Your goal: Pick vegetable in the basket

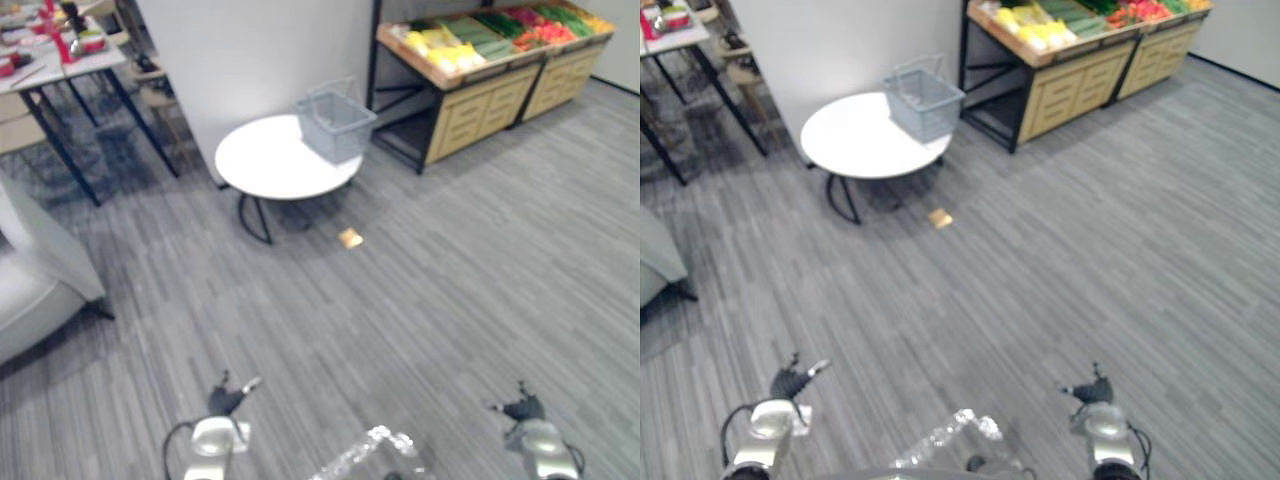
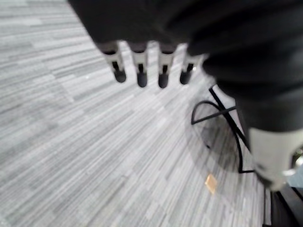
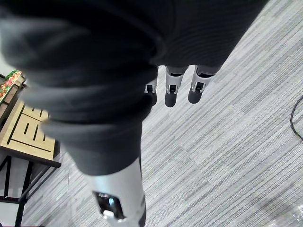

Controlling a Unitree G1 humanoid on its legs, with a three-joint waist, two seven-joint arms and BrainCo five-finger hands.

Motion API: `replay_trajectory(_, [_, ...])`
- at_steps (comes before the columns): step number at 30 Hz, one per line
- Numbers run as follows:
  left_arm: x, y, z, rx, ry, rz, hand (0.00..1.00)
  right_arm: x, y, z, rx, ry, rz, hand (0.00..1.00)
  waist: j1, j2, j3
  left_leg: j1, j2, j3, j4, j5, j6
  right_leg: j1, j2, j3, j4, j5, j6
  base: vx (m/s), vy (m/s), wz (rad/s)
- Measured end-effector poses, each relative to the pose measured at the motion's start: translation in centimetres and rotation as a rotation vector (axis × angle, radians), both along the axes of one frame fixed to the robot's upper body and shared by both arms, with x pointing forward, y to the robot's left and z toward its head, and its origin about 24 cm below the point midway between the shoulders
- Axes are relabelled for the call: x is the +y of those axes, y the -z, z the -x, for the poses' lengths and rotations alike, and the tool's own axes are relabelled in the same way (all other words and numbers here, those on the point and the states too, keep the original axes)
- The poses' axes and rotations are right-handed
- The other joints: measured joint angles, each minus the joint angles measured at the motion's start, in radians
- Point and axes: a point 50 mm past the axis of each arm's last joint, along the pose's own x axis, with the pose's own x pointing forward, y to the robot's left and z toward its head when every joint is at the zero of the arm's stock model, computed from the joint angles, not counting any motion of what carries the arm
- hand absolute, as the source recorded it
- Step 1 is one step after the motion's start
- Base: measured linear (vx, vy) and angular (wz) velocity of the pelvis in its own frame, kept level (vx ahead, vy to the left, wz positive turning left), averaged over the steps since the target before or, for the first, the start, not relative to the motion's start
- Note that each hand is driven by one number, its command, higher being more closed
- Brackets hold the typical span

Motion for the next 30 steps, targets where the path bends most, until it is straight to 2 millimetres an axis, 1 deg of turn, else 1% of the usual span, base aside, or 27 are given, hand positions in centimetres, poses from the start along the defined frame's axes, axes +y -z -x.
replay_trajectory(1, [0.0,0.0,0.1,-0.001,-0.001,-0.001,0.0,0.0,0.0,0.0,0.0,0.0,0.0,0.0,0.0,0.0,0.0,0.0,0.001,0.0,0.007,-0.007,-0.008,0.003,0.0,0.0,0.001,0.0,0.0,-0.03,-0.037,-0.01])
replay_trajectory(6, [0.0,0.4,1.2,0.0,-0.053,0.05,0.0,0.1,0.1,0.2,0.003,0.002,-0.003,0.0,0.0,0.003,0.002,-0.002,0.007,-0.002,0.014,-0.011,-0.004,-0.002,0.004,-0.003,0.016,-0.007,-0.007,-0.06,-0.047,0.01])
replay_trajectory(8, [0.1,0.6,1.6,0.008,-0.062,0.057,0.0,0.2,0.0,0.1,-0.009,0.001,-0.004,0.0,0.0,0.001,0.004,-0.011,0.008,-0.002,0.014,-0.015,0.001,-0.024,0.005,-0.003,0.044,-0.029,-0.007,-0.09,-0.055,-0.04])
replay_trajectory(11, [-0.3,0.8,1.8,0.012,-0.065,0.068,0.0,0.5,-0.4,-0.7,-0.034,-0.007,-0.006,0.0,0.001,-0.001,0.025,-0.036,0.008,0.009,0.037,-0.014,0.003,-0.11,0.004,0.003,0.181,-0.079,-0.012,-0.1,-0.05,-0.09])
replay_trajectory(13, [-0.3,0.9,2.0,0.016,-0.07,0.071,0.0,0.7,-0.5,-1.1,-0.04,-0.017,-0.006,0.0,0.001,-0.003,0.034,-0.039,0.01,0.025,0.042,-0.014,0.002,-0.122,0.006,0.009,0.197,-0.087,-0.013,-0.11,-0.063,-0.17])
replay_trajectory(16, [-0.2,1.0,2.2,0.011,-0.095,0.093,0.0,1.1,-0.3,-0.9,-0.025,-0.039,-0.008,0.0,-0.003,-0.004,0.034,-0.058,0.026,0.027,0.048,-0.021,-0.01,-0.136,0.014,-0.008,0.188,-0.102,-0.025,-0.06,-0.088,0.03])
replay_trajectory(17, [-0.3,1.0,2.2,0.011,-0.095,0.094,0.0,1.0,-0.2,-0.7,-0.02,-0.037,-0.008,0.0,-0.003,-0.004,0.034,-0.068,0.036,0.031,0.068,-0.035,-0.021,-0.136,0.018,-0.015,0.189,-0.106,-0.031,0.02,-0.092,0.15])
replay_trajectory(18, [-0.3,0.9,2.1,0.008,-0.096,0.095,0.0,1.0,-0.1,-0.6,-0.016,-0.036,-0.008,0.0,-0.003,-0.004,0.035,-0.089,0.047,0.037,0.111,-0.058,-0.031,-0.135,0.02,-0.022,0.192,-0.11,-0.038,0.02,-0.085,0.18])
replay_trajectory(19, [-0.4,0.9,2.1,0.004,-0.096,0.097,0.0,1.0,0.0,-0.3,-0.009,-0.036,-0.008,0.0,-0.002,-0.001,0.038,-0.143,0.084,0.053,0.239,-0.119,-0.063,-0.132,0.033,-0.032,0.195,-0.119,-0.048,0.02,-0.099,0.14])
replay_trajectory(20, [-0.4,0.9,2.1,0.003,-0.099,0.1,0.0,1.1,0.0,-0.3,-0.007,-0.04,-0.007,0.0,0.0,0.002,0.041,-0.169,0.104,0.052,0.317,-0.144,-0.081,-0.126,0.042,-0.032,0.195,-0.124,-0.055,0.06,-0.09,0.15])
replay_trajectory(21, [-0.2,0.8,2.0,-0.007,-0.106,0.1,0.0,1.4,0.0,-0.5,-0.007,-0.063,-0.007,0.0,0.001,0.0,0.067,-0.256,0.143,0.05,0.541,-0.149,-0.082,-0.102,0.052,-0.037,0.197,-0.133,-0.071,0.08,-0.119,0.01])
replay_trajectory(22, [-0.2,0.7,2.0,-0.012,-0.112,0.101,0.0,1.6,0.0,-0.7,-0.01,-0.076,-0.005,0.0,0.003,-0.002,0.091,-0.322,0.176,0.051,0.718,-0.118,-0.071,-0.075,0.06,-0.034,0.201,-0.14,-0.079,0.13,-0.107,-0.07])
replay_trajectory(23, [-0.2,0.9,2.4,-0.002,-0.117,0.103,0.0,1.6,-0.1,-0.8,-0.012,-0.076,-0.004,0.0,0.012,0.003,0.107,-0.391,0.204,0.05,0.873,-0.117,-0.066,-0.039,0.07,-0.024,0.205,-0.154,-0.094,0.19,-0.059,-0.23])
replay_trajectory(24, [-0.4,1.1,2.8,0.007,-0.121,0.107,0.0,1.5,-0.1,-0.8,-0.013,-0.071,0.0,0.0,0.018,-0.004,0.112,-0.428,0.207,0.051,0.904,-0.136,-0.071,-0.022,0.066,-0.009,0.206,-0.17,-0.096,0.21,0.01,-0.26])
replay_trajectory(25, [-0.5,1.1,2.7,0.006,-0.12,0.109,0.0,1.4,-0.3,-0.9,-0.021,-0.071,0.006,0.0,0.026,-0.003,0.113,-0.44,0.204,0.055,0.881,-0.142,-0.076,-0.015,0.059,-0.001,0.205,-0.175,-0.093,0.2,0.056,-0.3])
replay_trajectory(27, [-0.6,0.7,2.4,-0.022,-0.114,0.109,0.0,1.2,-1.1,-1.8,-0.062,-0.078,0.021,0.0,0.035,-0.005,0.115,-0.47,0.177,0.086,0.714,-0.137,-0.078,-0.009,0.034,0.02,0.184,-0.184,-0.084,0.22,0.098,-0.28])
replay_trajectory(28, [-0.6,0.4,2.3,-0.041,-0.11,0.104,0.0,1.2,-1.7,-2.7,-0.093,-0.086,0.03,0.0,0.036,-0.003,0.114,-0.479,0.152,0.111,0.541,-0.104,-0.079,-0.005,0.012,0.034,0.158,-0.188,-0.078,0.42,0.176,-0.2])
replay_trajectory(29, [-0.6,0.3,2.1,-0.051,-0.108,0.104,0.0,1.0,-2.3,-3.4,-0.12,-0.092,0.046,0.0,0.037,0.004,0.111,-0.487,0.126,0.123,0.365,-0.036,-0.077,0.009,-0.005,0.043,0.119,-0.19,-0.073,0.46,0.192,-0.2])
replay_trajectory(30, [-0.7,0.3,2.1,-0.052,-0.108,0.106,0.0,0.8,-2.6,-3.7,-0.129,-0.09,0.055,0.0,0.044,0.011,0.107,-0.488,0.121,0.123,0.277,0.012,-0.08,0.012,-0.008,0.052,0.105,-0.192,-0.07,0.46,0.21,-0.33])
